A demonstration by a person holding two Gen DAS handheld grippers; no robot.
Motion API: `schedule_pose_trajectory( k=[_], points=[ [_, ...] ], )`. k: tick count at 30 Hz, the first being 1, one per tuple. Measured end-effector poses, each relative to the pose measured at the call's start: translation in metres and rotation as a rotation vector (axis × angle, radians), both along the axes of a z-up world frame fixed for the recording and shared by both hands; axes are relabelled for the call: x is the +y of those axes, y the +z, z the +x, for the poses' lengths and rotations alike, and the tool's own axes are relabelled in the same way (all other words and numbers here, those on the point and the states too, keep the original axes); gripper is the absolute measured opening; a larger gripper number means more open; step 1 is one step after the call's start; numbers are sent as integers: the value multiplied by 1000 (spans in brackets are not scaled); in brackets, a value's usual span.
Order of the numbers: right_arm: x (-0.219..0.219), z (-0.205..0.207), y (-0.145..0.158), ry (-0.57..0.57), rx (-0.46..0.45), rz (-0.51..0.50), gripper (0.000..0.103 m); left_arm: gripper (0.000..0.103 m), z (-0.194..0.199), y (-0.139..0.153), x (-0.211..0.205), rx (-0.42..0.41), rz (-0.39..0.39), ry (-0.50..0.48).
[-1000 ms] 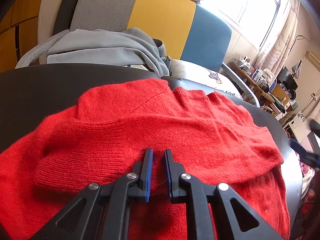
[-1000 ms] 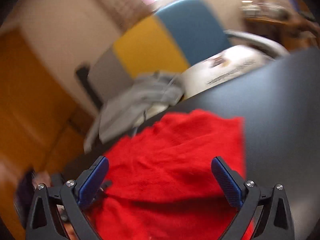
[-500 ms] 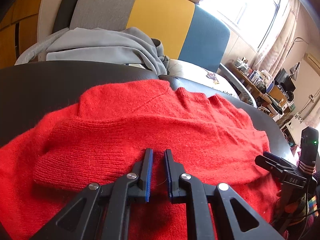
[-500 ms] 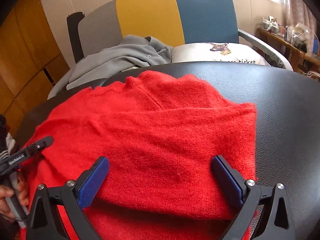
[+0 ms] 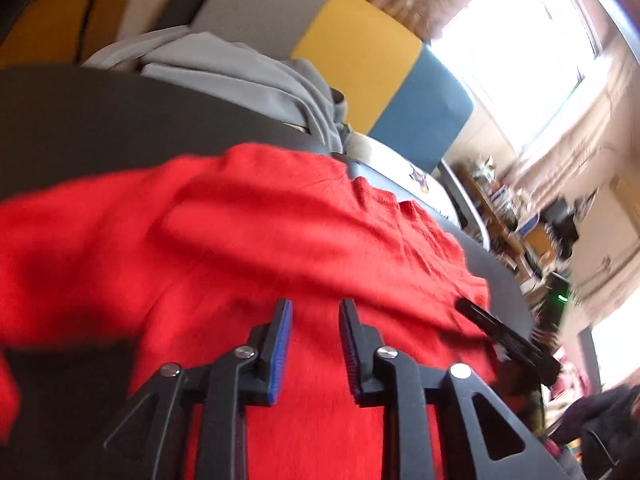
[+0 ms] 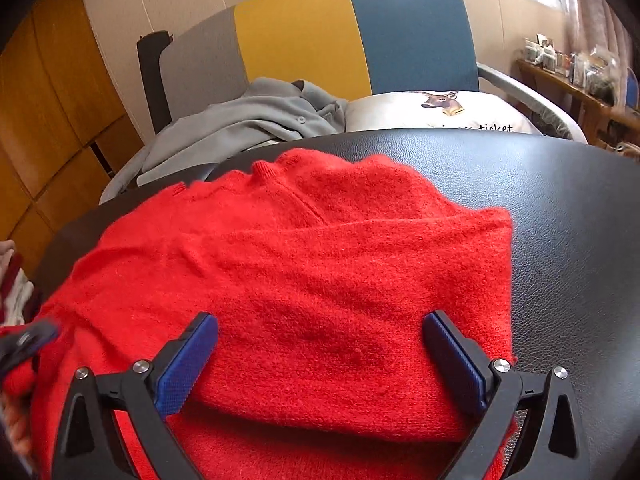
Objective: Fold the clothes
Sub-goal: 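Smooth the folded sweater with both open tools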
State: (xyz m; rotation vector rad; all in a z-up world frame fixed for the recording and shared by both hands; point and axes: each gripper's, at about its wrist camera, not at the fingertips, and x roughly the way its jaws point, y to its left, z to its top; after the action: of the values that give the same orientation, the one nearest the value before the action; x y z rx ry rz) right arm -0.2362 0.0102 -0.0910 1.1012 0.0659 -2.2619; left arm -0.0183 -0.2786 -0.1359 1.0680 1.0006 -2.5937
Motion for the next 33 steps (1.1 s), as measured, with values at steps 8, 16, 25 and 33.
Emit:
schedule_pose_trajectory(
  k=[8, 16, 25, 33],
  points=[
    [-2, 2, 0, 0, 10, 35, 103, 25, 71, -14, -9, -69, 3, 105],
    [-2, 1, 0, 8, -5, 46, 103, 31, 0, 21, 2, -40, -169, -75],
    [-22, -23, 52, 201, 33, 34, 86, 46, -131, 43, -30, -18, -354, -269],
    [-79, -116, 51, 297, -101, 91, 93, 57, -228, 22, -32, -114, -454, -467]
  ],
)
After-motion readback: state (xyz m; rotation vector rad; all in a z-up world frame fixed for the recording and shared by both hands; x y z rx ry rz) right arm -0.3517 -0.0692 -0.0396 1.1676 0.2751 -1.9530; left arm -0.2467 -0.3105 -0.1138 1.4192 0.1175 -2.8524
